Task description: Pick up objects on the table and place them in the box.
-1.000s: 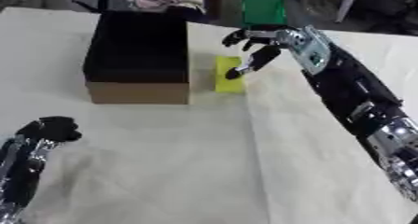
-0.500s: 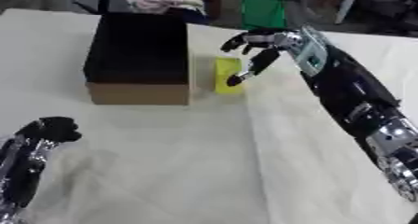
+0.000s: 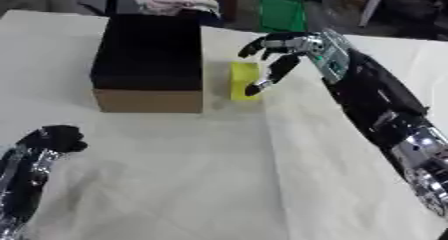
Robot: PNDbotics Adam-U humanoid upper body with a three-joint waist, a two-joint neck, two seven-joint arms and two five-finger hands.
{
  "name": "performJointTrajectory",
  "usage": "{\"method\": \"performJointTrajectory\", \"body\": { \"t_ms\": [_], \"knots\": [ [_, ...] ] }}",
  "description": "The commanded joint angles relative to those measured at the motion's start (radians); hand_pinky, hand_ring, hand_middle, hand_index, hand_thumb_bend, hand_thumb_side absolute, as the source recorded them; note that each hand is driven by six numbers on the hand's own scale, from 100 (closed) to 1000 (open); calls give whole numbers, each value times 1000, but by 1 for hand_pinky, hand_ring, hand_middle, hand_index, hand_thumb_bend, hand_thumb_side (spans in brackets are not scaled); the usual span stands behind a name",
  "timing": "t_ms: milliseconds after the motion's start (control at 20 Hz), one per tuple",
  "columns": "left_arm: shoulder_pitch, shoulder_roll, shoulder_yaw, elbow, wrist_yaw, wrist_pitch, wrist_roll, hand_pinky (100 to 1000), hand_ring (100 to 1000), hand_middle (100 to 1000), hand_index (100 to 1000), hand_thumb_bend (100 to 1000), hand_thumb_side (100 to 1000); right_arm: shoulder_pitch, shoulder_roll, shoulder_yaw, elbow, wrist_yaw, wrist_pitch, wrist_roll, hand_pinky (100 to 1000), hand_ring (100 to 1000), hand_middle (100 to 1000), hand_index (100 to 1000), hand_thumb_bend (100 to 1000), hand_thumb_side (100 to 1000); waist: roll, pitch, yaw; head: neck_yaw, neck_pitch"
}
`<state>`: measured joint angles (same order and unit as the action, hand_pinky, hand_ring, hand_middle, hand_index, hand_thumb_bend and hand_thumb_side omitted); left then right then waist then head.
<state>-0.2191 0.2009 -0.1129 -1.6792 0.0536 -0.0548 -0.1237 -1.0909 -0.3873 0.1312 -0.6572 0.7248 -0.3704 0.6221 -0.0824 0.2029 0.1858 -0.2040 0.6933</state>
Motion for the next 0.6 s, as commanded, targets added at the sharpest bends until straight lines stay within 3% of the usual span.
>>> {"method": "performJointTrajectory", "body": {
  "t_ms": [50,600],
  "knots": [
    [-6,0,3,-17,3,-1,3,703,598,571,672,460,672,-18,-17,-10,0,13,0,-20,862,972,895,946,764,588,7,-18,2,-2,-6],
    [-9,1,3,-18,2,-1,3,702,597,570,671,460,672,-10,-14,-20,28,121,45,-221,843,942,869,935,786,532,9,-13,5,-9,-15]
  ]
}}
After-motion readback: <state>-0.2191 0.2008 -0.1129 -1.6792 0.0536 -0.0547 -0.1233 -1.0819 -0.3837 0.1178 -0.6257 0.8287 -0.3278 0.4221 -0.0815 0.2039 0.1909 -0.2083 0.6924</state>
